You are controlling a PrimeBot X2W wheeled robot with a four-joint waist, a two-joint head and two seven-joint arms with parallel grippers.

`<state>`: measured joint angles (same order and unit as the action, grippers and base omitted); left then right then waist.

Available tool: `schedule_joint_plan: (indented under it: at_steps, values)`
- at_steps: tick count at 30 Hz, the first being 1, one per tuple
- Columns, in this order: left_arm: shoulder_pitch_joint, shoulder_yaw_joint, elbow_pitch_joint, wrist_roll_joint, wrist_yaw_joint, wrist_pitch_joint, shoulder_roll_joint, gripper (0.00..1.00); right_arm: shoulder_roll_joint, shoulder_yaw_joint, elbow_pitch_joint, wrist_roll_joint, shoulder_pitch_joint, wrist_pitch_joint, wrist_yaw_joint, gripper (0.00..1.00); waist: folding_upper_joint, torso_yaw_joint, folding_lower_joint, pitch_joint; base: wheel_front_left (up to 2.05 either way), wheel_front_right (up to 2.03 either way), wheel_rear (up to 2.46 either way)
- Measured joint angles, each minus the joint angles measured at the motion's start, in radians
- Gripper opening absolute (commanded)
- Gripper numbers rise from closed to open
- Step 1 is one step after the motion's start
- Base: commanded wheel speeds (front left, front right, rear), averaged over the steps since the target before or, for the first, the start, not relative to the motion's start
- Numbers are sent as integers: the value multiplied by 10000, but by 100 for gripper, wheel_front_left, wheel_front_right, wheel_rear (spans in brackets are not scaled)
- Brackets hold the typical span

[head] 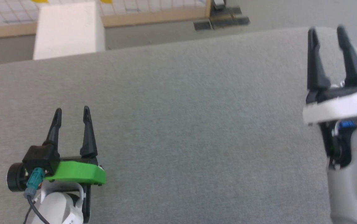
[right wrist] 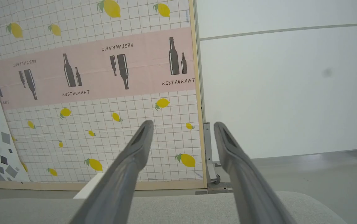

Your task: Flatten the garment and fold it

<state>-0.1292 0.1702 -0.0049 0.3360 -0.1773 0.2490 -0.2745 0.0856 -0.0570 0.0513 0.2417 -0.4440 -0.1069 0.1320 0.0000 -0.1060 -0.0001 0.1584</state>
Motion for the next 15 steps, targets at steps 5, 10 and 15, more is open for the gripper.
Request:
schedule_joint_plan:
  at_steps: [5, 10, 15]
  values:
    - [71, 96, 311, 73, 13, 6, 188, 100, -278, -341, -178, -554, 1273, -184, 0, 100, 0, 555, 0, -505, 0, 0, 0]
    - [75, 138, 602, 65, 0, 35, 245, 100, -328, -259, -174, -594, 2327, -579, 2, 100, 0, 1094, 0, -879, 0, 0, 0]
    - [76, 151, 782, 56, -10, 36, 360, 100, -345, -15, -12, -430, 3128, -848, 2, 100, 0, 1471, 0, -1166, 0, 0, 0]
